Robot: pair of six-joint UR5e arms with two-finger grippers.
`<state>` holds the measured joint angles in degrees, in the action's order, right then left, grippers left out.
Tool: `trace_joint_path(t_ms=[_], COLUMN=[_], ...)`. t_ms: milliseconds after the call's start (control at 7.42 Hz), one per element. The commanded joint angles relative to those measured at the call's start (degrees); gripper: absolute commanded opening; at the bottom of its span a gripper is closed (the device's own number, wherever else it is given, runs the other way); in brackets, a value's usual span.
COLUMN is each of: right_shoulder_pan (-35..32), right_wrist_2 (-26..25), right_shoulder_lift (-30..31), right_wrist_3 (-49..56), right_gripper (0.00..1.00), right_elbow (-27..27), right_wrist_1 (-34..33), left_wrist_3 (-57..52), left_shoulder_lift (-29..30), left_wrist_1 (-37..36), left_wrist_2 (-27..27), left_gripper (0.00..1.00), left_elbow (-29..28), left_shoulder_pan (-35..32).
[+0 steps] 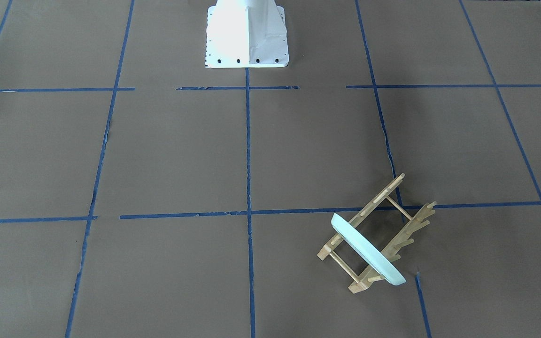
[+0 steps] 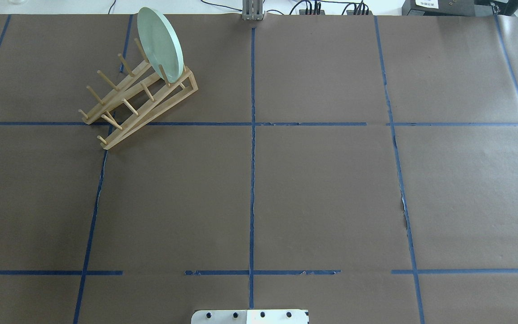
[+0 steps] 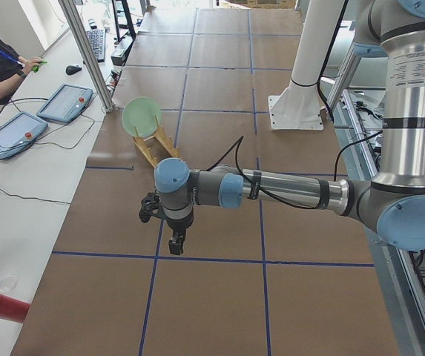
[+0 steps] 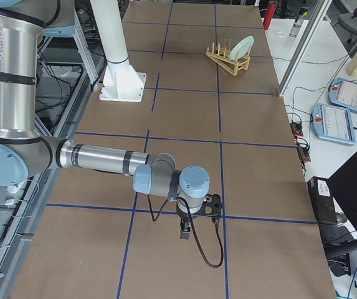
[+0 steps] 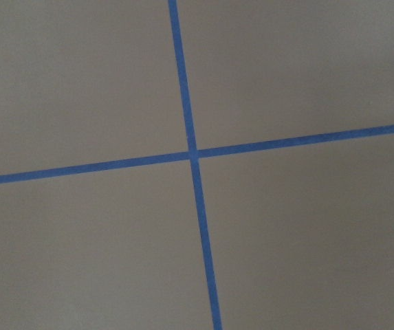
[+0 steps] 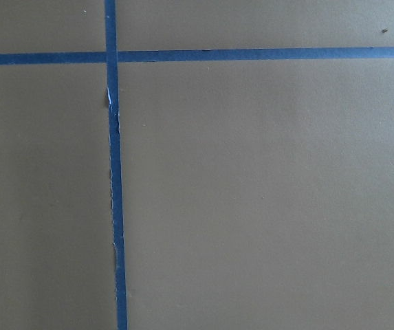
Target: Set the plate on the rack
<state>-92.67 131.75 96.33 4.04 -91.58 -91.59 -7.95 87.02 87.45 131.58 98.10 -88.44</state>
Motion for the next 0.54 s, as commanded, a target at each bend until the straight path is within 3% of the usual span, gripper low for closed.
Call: trace_joint_path(t_ms=[0,404], right_shoulder_pan=[0.0,-0.1], right_wrist_2=[0.0,0.0], right_shoulder_lift=[0.0,0.0], right_wrist_3=[0.0,0.0], right_gripper=[1.0,1.0], right_elbow=[0.0,0.0], right_wrist_1=[0.0,0.0], left_wrist_3=[-2.8,-3.1], left_shoulder_lift=[-1.0,-1.1], left_wrist_1=[-0.9,-0.1], left_wrist_2=[-0.6,-0.8], left_gripper=[1.0,1.0], left_elbow=[0.1,-0.5], left_shoulder_pan=[-3.2,-3.4])
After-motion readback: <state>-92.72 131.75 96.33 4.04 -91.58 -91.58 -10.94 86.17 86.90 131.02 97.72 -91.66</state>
